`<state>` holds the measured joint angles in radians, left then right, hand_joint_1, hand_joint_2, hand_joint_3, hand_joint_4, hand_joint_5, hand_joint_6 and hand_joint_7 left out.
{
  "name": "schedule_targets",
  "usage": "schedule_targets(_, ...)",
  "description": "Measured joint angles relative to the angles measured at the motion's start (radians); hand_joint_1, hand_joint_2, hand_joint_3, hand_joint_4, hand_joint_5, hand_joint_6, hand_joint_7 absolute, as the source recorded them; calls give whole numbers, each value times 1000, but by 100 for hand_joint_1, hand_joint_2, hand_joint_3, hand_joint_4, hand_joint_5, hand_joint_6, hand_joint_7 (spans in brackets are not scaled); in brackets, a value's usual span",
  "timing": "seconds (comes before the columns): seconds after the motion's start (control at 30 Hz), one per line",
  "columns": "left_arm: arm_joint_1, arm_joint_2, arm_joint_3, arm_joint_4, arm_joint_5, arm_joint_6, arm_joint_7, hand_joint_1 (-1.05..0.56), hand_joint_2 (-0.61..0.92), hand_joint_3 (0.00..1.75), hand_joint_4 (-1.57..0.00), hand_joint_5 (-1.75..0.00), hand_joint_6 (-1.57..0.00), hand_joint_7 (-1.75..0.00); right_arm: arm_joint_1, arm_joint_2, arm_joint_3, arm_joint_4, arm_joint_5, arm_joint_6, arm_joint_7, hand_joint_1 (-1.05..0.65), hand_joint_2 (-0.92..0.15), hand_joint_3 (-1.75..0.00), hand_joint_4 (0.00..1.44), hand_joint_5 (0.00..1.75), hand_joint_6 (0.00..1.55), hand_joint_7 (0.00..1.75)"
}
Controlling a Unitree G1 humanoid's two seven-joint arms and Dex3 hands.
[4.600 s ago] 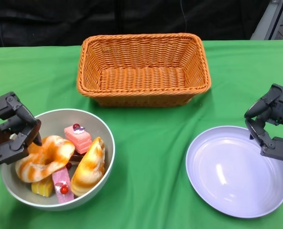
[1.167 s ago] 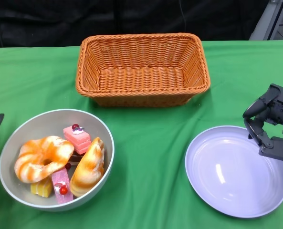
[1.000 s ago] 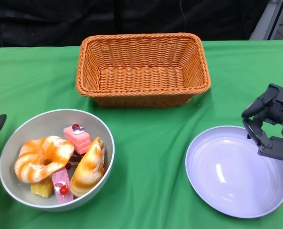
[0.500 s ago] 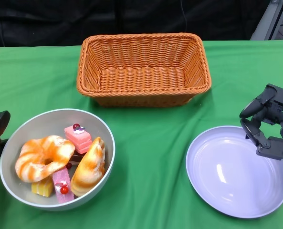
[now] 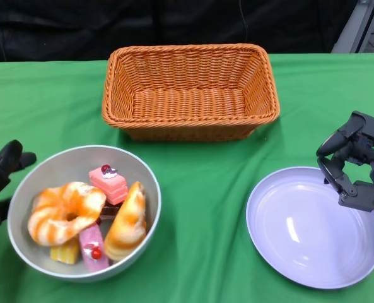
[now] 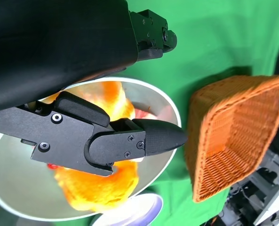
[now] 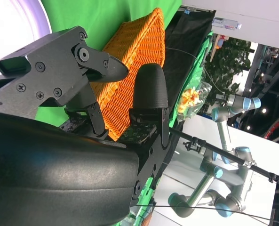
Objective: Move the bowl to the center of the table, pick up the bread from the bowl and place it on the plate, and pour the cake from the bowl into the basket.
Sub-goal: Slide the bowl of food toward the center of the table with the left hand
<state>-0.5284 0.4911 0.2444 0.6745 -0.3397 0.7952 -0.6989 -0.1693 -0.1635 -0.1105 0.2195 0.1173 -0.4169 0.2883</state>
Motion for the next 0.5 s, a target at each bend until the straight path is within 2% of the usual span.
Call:
schedule_targets(0.23,34,-32,21,-125,-47,170,54,-68,92,46,0,0,0,0,0,0,0,1,1,-2,0,-10,-57,-87,72,165,68,130)
schedule_targets(0.5,62,-56,46,-222,-105,290,90,-67,92,51,0,0,0,0,0,0,0,0,1,-2,1,-11,-56,-89,73,165,68,130)
